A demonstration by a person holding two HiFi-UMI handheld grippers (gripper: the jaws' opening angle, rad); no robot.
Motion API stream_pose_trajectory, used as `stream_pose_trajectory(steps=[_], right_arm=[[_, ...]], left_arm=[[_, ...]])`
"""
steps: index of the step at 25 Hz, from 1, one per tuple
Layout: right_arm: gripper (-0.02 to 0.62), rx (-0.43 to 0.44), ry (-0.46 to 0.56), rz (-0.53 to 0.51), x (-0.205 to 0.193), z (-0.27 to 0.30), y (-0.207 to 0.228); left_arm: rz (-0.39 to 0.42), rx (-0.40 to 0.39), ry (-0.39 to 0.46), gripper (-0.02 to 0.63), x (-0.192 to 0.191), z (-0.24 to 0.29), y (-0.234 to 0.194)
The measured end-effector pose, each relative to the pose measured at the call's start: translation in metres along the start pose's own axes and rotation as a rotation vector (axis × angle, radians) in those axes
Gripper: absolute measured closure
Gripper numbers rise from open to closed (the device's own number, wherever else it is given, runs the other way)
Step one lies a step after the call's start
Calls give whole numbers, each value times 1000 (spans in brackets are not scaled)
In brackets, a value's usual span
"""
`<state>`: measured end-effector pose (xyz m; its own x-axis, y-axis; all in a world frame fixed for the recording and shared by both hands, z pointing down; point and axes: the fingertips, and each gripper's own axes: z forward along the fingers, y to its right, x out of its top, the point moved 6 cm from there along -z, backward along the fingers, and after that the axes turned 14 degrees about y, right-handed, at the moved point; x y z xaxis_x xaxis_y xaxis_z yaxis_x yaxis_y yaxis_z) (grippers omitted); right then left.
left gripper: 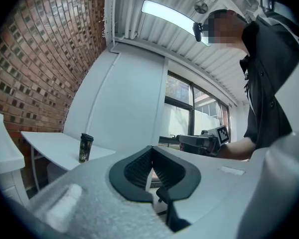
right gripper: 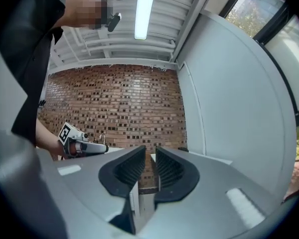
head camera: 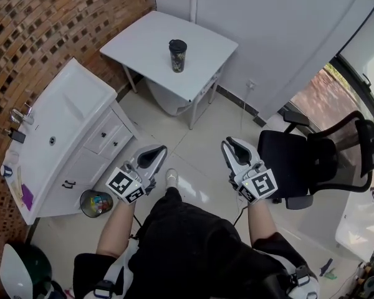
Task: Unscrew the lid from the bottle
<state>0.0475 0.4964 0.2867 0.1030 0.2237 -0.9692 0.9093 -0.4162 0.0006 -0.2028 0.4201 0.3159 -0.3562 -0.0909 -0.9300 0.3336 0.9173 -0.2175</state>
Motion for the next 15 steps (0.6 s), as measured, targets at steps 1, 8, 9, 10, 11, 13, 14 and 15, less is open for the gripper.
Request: stream_pose_trajectory(steps=[1,8,9,10,11,13,14,15], right_arm=[[531,0,1,-7,1,13,4],[555,-28,6,-19,-13,95,55],[555,-24,4,-17,-17,107,59],[555,-19,3,-15,-22,118,63],[555,-14,1,-14,-27,127,69],[555,-2,-13,-19,-35,145,78],[560,1,-20,-24,-38,154,83],[565,2,-25,-26,-41,162,87]], left_arm=[[-2,2,-5,604,-2,8,-14],[14,-52,20,604,7,72,-89],[15,-54,22,604,8,78,-99],[17,-52,20,604,10,82,-110],[19,-50,18,604,11,87,-121],[23,-45,11,604,13,95,-142],[23,-43,8,604,14,98,-152],[22,-42,5,604,15,101,-161]])
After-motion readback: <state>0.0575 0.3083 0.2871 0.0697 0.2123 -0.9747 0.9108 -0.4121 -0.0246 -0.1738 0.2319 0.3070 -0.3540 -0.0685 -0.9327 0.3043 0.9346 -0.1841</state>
